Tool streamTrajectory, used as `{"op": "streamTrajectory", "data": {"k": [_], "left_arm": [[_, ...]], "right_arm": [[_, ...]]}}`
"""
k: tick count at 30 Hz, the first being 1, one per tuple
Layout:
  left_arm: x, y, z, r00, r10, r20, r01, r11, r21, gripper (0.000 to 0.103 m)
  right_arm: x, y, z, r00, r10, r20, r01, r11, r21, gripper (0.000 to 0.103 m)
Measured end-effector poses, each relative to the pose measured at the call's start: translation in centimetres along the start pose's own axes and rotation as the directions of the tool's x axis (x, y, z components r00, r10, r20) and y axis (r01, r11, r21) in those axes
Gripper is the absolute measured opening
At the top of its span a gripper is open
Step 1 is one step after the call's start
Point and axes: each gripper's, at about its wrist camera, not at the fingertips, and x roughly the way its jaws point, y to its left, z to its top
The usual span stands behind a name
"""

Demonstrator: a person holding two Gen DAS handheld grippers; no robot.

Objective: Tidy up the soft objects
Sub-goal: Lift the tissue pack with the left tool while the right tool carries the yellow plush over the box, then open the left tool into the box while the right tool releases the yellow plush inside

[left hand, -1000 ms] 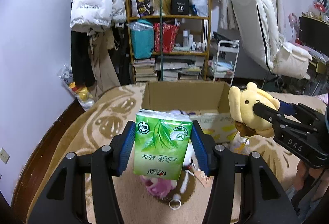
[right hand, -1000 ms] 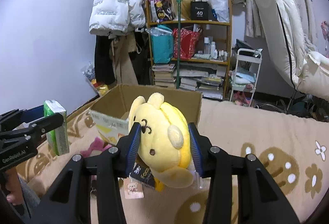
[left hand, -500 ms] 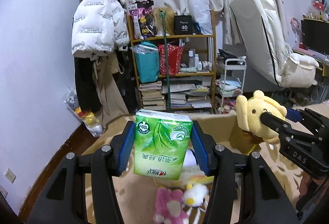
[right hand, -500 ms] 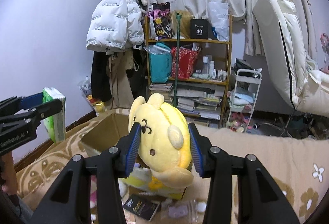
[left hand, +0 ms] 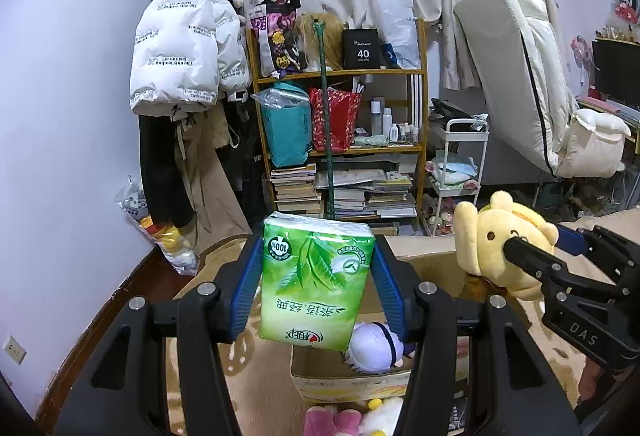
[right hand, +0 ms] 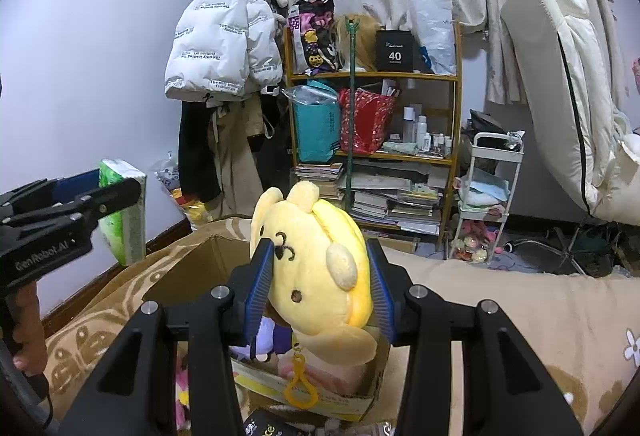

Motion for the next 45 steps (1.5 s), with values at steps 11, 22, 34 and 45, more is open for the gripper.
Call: {"op": "streamTrajectory", "data": {"k": [11,22,34,45], "left_arm": [[4.2,-0.5,-3.2,0.996,-0.013,-0.086,0.012,1.000,-0.018,0.053],[6.1,-1.9,-5.1,0.990,-0.021,-0.140,0.025,0.999,0.030,0.053],[7.4,-2.7,-6.6,0.979,-0.007,-0.203,0.022,0.997,0.073,0.053],[6.5,-2.5,-6.6,0.983,0.029,-0.182,-0.011,0.995,0.100,0.070]], "right_arm": [[2.6,0.3,-1.6,0.998,-0.006,-0.067,0.006,1.000,-0.006,0.048],[4.9,-0.4,-3.4,0.989,-0.004,-0.150,0.006,1.000,0.012,0.049],[5.9,-1.1,-4.9,0.975,0.031,-0.218,-0.020,0.998,0.054,0.052],[5.7,-1.1,-5.2,0.973,0.044,-0.226,-0.031,0.998,0.061,0.053]]}}
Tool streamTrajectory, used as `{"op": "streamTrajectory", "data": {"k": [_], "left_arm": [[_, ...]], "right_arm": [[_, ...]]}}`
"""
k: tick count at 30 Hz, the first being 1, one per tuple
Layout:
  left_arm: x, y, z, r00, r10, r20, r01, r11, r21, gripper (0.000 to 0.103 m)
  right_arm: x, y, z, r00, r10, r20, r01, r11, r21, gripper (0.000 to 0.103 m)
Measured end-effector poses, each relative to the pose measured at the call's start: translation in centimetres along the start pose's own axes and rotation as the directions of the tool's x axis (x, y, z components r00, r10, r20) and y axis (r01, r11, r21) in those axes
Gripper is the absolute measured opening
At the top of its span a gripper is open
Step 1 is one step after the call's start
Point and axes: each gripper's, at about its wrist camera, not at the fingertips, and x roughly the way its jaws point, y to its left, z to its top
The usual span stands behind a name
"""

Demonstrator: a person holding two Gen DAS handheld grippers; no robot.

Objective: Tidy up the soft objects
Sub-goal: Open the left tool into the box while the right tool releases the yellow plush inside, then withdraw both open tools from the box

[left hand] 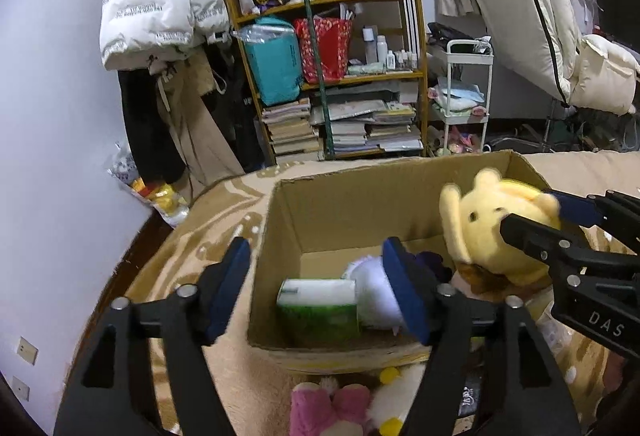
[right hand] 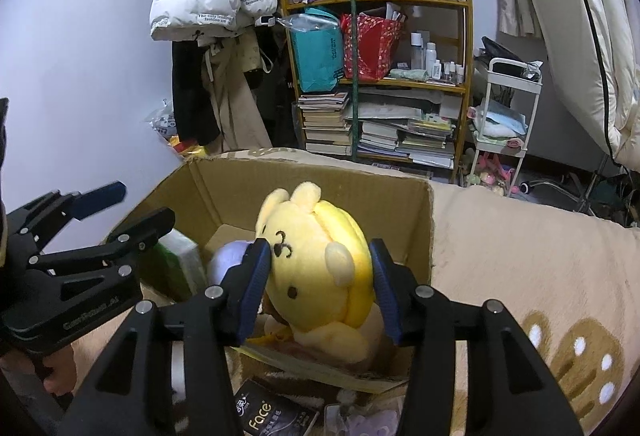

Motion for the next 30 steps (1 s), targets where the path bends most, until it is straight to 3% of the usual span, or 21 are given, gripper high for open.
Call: {"op": "streamTrajectory", "data": {"k": [4,10,12,16,20,30], "left_arm": [[-0.5,0.1,0.0,1.000,0.001,0.009,-0.001,1.000,0.013,0.079],[-1.8,0.7,-0.3,1.000,0.024,0.019,-0.025,1.000,0.009,0.088],[-2.3,0.9,-0.5,0.999,0.036,0.019,-0.037,0.999,0.005,0.092],[-3.5,1.4,-0.9,0.996,0.088,0.034,-0.088,0.996,0.009,0.098],[-4.6,2.1,-0.9,0.996,0.082,0.043,-0.082,0.997,-0.002,0.100],[-6.9,2.6,-2.6,0.995,0.087,-0.040,-0.087,0.996,-0.007,0.100]], "right_arm": [[-0.2,-0.1,0.0,1.000,0.016,0.009,-0.016,1.000,0.003,0.056],[-1.3,-0.6,-0.1,0.999,0.023,0.032,-0.024,0.999,0.024,0.074],[-2.0,-0.7,-0.1,0.999,0.024,0.042,-0.025,0.999,0.028,0.087],[-3.5,-0.7,-0.1,0.997,0.019,0.072,-0.021,1.000,0.023,0.101],[-4.8,-0.5,-0.2,0.996,0.008,0.086,-0.011,1.000,0.023,0.103],[-7.5,-0.8,-1.4,0.998,-0.019,0.056,0.018,1.000,0.013,0.103]]}}
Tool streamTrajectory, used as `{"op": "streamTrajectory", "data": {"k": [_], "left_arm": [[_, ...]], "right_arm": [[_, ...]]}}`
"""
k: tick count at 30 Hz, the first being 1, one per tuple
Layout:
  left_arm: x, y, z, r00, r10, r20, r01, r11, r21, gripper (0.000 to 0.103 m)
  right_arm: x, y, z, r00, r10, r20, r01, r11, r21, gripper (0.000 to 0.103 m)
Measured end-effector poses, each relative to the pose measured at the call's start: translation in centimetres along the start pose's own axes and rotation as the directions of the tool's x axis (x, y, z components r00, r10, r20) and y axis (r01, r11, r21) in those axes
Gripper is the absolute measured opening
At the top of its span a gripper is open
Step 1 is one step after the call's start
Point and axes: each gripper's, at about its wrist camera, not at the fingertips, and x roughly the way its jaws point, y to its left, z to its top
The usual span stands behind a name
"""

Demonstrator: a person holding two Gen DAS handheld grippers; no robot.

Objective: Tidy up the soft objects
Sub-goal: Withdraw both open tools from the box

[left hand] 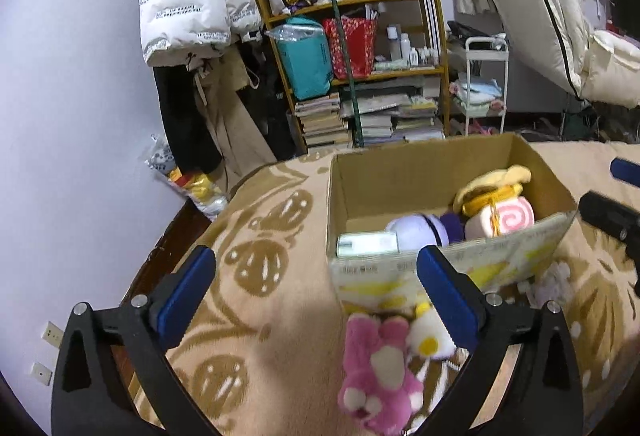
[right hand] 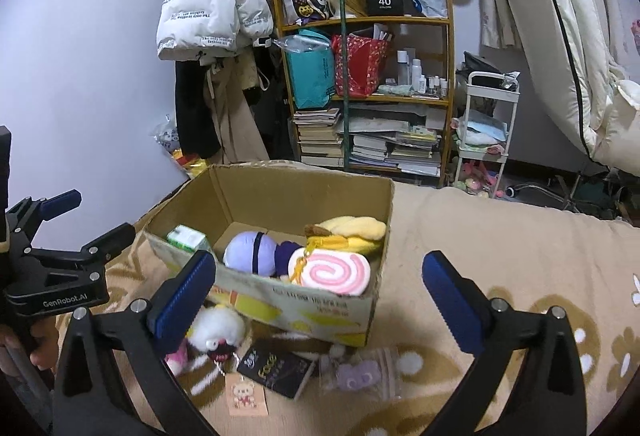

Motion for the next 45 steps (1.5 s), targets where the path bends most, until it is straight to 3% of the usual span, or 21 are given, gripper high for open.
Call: {"op": "streamTrajectory", "data": {"k": [20,35,45], "left_arm": [[-1.8,0.6,-3.6,0.992,0.022,-0.123,-0.027,0.999,-0.034,0.100],[3.4,-0.6,-5.1,0.968,-0.004,-0.251,0.000,1.000,-0.016,0.100],[6.3,-2.4,-6.2,0.940,-0.044,-0.338,0.056,0.998,0.026,0.100]], "right_arm": [[-2.7,0.6,-2.9,0.998,-0.029,-0.052,0.027,0.999,-0.034,0.103],[2.2,-0.1,-4.3,0.984,-0.080,-0.157,0.074,0.996,-0.045,0.103],[5.2,-1.6,-5.8,0.966,-0.083,-0.245,0.088,0.996,0.010,0.103]]}}
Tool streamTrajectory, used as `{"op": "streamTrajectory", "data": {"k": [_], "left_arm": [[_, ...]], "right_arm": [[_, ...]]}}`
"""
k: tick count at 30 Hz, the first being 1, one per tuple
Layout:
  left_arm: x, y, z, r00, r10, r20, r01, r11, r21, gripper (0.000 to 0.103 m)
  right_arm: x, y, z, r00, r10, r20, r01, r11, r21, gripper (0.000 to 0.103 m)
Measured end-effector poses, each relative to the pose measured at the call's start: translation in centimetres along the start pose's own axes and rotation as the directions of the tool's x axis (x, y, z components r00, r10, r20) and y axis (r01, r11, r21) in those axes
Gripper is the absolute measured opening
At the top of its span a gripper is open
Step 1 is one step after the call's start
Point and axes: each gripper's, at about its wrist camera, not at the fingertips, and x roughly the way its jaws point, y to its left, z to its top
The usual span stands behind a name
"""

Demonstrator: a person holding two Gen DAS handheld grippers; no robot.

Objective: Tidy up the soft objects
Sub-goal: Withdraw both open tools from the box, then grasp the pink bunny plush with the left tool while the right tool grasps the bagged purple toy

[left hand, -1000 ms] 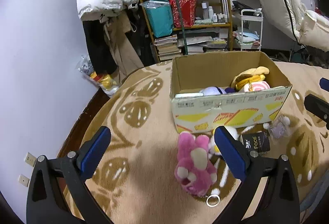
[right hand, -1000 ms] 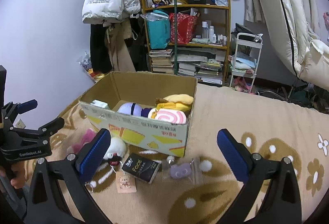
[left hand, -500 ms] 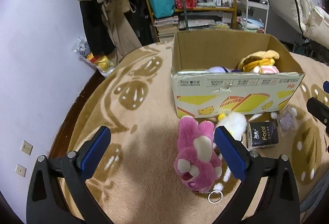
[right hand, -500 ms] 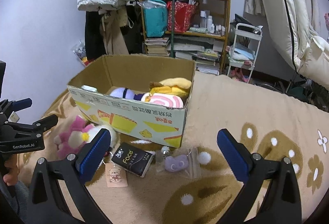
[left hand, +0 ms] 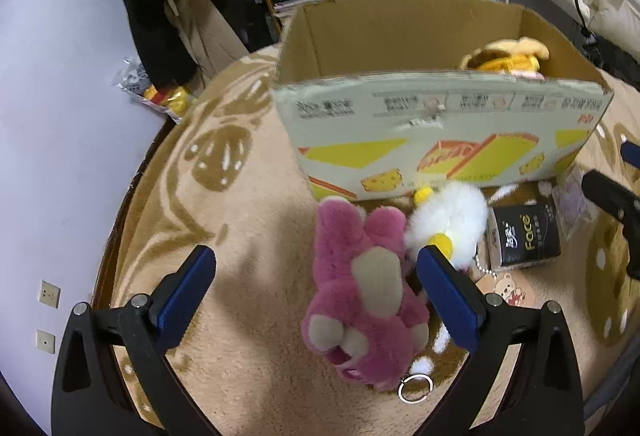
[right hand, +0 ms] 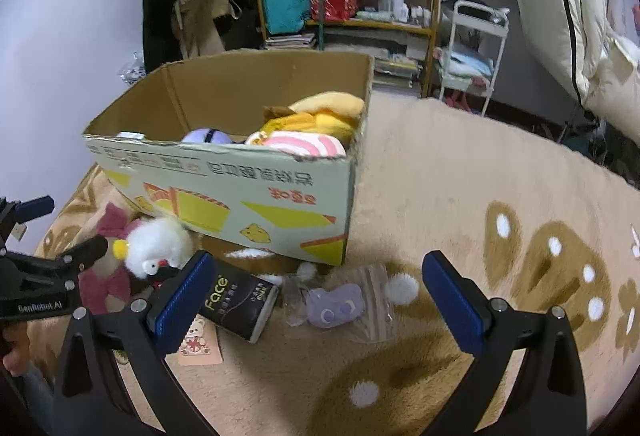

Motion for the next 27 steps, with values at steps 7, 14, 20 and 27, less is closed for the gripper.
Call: {"op": "streamTrajectory", "data": {"k": [7,14,20,27], "left_arm": [[2.3,-0.6,-0.3,0.997,-0.012,-0.076,0.013,1.000,0.014,0.100],[3.6,-0.6,-0.8,0.993,-0.009,-0.122,0.012,1.000,0.022,0.100],[4.6,-0.4,-0.8,0.988,-0.019,-0.152,0.022,1.000,0.016,0.100],[5.6,0.4,-0.8,0.982,-0.055,-0.178,0.051,0.998,-0.028,0.100]], "right_arm": [[1.6,-0.9,-0.3,0.998,0.006,-0.059,-0.004,1.000,0.028,0.099],[3.6,-1.6,-1.2,0.987,0.024,-0.158,-0.014,0.998,0.064,0.089],[4.9,-2.3,-1.8,0.976,0.024,-0.215,-0.003,0.995,0.100,0.089],[5.5,-2.6,-2.0,0.972,0.025,-0.234,0.001,0.994,0.112,0.087]]}}
